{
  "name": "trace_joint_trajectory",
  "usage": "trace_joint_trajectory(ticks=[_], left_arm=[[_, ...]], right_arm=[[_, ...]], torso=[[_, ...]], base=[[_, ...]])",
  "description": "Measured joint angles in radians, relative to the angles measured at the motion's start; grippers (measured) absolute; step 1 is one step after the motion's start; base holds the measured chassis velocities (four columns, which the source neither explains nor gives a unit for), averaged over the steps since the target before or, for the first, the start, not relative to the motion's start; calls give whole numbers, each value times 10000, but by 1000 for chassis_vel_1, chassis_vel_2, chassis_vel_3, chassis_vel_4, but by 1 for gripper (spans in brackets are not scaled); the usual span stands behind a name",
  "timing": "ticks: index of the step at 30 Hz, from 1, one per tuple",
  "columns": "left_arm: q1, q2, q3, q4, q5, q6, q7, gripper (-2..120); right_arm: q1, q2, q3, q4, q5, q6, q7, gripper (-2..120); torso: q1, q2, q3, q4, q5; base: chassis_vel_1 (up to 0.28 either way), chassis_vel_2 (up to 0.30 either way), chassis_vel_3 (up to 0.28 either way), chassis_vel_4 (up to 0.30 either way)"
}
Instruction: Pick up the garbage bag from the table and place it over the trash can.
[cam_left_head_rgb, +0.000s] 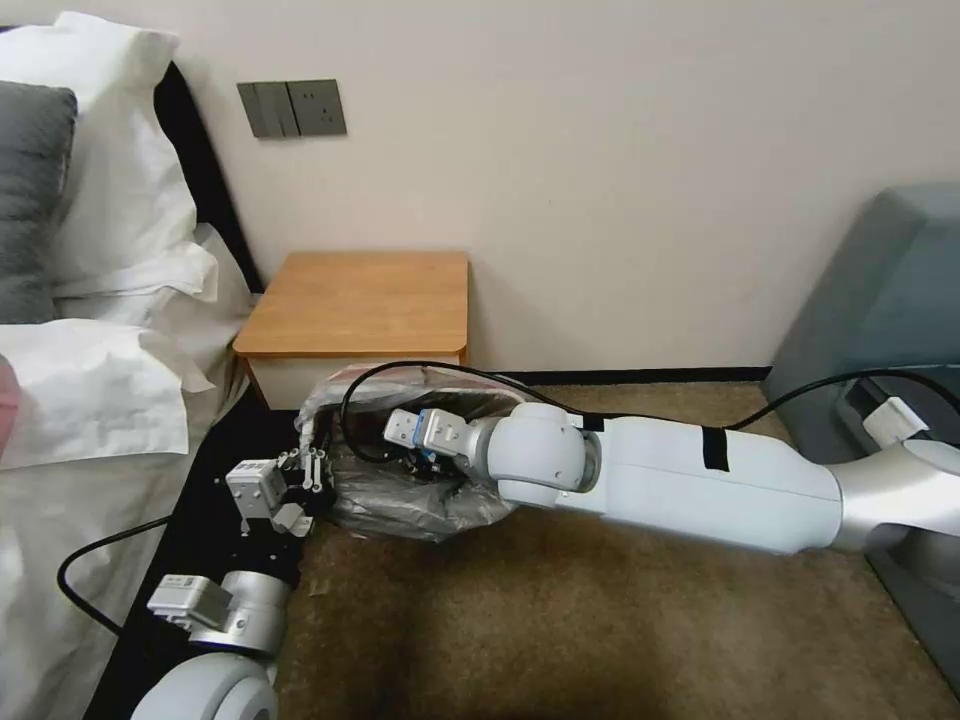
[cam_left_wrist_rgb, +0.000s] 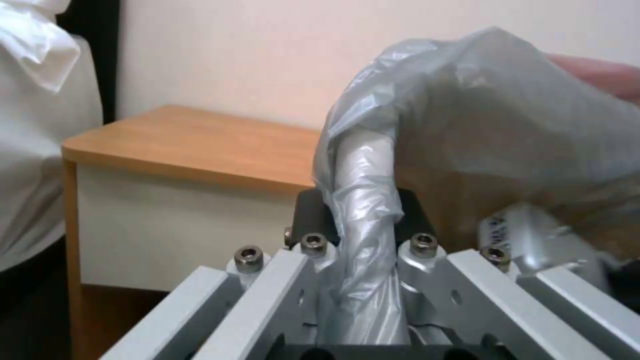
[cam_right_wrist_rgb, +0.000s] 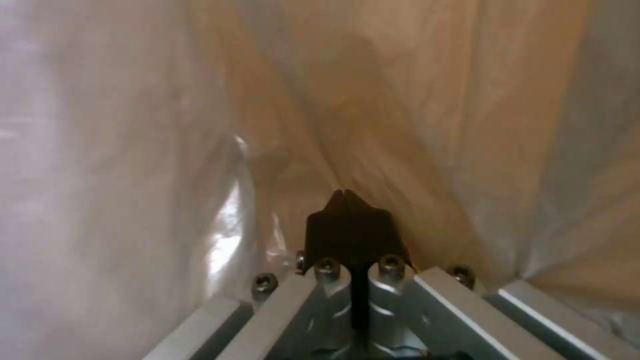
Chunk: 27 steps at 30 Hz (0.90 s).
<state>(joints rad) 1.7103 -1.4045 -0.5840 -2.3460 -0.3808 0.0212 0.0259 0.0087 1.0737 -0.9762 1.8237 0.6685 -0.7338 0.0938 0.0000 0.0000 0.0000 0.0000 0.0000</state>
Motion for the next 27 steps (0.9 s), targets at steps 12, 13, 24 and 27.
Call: trace_joint_trajectory(ticks=[12, 13, 24, 27], left_arm=[[-3, -116, 134, 62, 71, -45, -32, 7], [-55, -123, 114, 129, -9, -27, -139, 7], [-530, -235, 50, 790, -1303, 524, -1130, 7], [-693, -221, 16, 989, -1731, 788, -1304, 7]], right_arm=[[0, -81, 23, 101, 680, 17, 645, 0], [2, -201, 87, 397, 970, 20, 868, 0], [-429, -983, 1179, 2457, 5483, 255, 4138, 0], [-864, -1250, 2179, 3409, 7282, 414, 5489, 0]], torso=[[1, 0, 0, 0, 1], [0, 0, 0, 0, 1], [0, 0, 0, 0, 1], [0, 0, 0, 1, 1]], base=[[0, 0, 0, 0], [0, 0, 0, 0], [0, 0, 0, 0], [0, 0, 0, 0]])
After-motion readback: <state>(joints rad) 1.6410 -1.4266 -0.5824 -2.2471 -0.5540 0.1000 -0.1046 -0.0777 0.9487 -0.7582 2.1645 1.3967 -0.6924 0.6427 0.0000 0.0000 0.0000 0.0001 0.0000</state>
